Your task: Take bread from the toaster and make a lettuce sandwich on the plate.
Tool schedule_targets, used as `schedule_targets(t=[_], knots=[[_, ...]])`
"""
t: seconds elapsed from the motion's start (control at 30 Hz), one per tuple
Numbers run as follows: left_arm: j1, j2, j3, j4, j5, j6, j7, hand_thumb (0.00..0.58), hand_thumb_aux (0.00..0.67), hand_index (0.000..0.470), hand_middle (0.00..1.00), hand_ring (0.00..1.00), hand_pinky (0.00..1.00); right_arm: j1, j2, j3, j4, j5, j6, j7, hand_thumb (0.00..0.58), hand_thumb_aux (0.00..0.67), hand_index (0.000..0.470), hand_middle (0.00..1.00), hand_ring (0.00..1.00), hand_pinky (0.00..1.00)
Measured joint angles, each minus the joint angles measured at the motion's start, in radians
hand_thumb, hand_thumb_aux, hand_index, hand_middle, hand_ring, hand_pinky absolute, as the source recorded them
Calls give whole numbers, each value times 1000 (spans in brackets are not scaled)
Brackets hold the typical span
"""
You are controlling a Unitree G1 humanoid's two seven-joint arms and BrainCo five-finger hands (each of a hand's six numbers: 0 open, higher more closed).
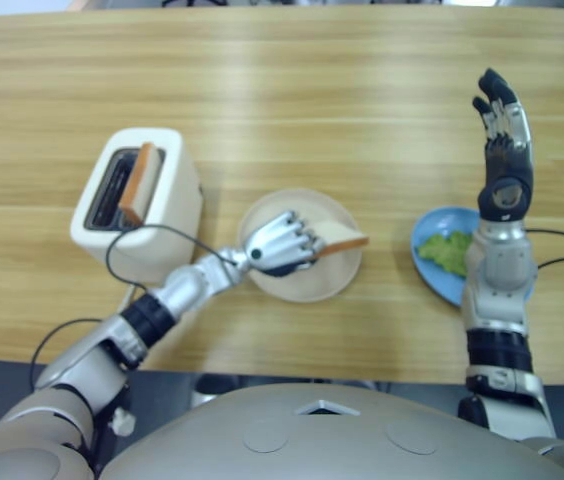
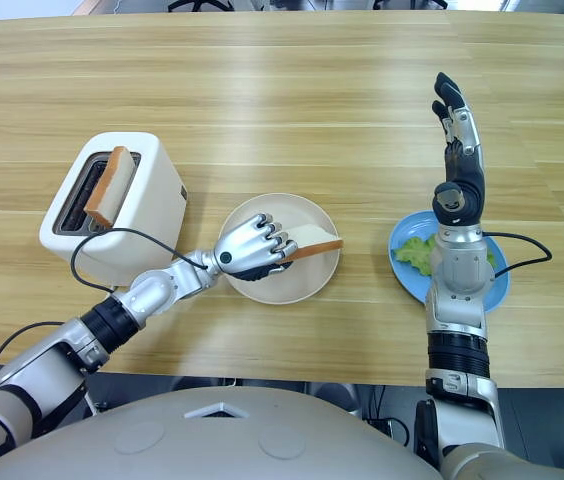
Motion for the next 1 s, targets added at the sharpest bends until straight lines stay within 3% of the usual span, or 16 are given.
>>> schedule_targets(t=[0.47, 1.0], knots=[[1, 35, -60, -33, -19, -27, -197, 580, 670, 460, 757, 757, 757, 17, -4, -2, -2, 7, 0, 6, 0, 0, 0, 0, 0, 0], [3, 43, -45, -52, -15, 85, -341, 580, 670, 460, 659, 659, 659, 38, -9, -3, -19, 16, 3, 14, 0, 0, 0, 0, 0, 0]])
